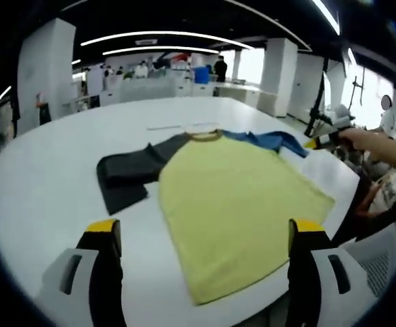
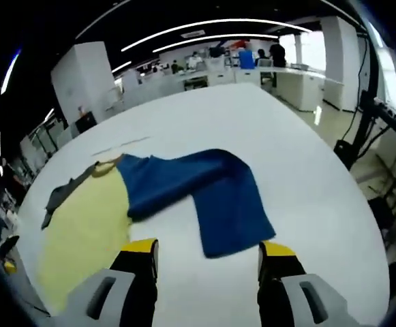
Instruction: Fold the garment on the visible template until the final outline fits inside the template.
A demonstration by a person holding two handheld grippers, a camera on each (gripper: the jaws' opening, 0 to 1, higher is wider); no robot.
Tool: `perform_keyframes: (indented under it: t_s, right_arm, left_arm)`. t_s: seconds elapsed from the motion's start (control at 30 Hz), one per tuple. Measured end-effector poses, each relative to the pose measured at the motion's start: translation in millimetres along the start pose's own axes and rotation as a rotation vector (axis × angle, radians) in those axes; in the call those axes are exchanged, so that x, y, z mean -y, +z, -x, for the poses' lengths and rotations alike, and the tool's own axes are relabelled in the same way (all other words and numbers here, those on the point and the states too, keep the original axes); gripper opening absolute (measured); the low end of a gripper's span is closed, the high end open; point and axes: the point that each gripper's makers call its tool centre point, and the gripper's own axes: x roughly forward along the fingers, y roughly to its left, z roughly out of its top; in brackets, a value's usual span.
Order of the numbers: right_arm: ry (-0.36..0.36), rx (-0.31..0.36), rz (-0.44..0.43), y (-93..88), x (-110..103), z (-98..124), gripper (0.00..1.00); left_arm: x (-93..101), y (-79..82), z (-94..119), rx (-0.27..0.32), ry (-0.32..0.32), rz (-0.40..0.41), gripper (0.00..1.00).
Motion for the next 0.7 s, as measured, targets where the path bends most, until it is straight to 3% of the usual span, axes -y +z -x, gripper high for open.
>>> perform_keyframes:
  t_s: [0.17, 0.33, 0.47, 0.7]
  right_arm:
    - [-0.068, 0.022, -0.034, 8.7, 10.2, -13.2, 0.53]
    - [-0.152, 0.007, -0.011, 7.4, 20.1, -24.2, 0.50]
    - [-0.178, -0.005, -0.040, 3.3, 22.4, -30.0, 0.47]
    - [-0.249, 0.003, -0.010, 4.0, 27.3, -31.9, 0.41]
  left_arm:
    - [-3.4, -4.3, -1.4, -0.012, 0.004, 0.000, 0.99]
    - [-5.6, -3.5, 0.1, -0.008, 0.016, 0.003, 0.99]
    - [-6.5, -4.2, 1.1, -0.013, 0.025, 0.006, 0.97]
    - [-9.0, -9.0, 1.7, -0.029, 0.042, 0.027, 0.94]
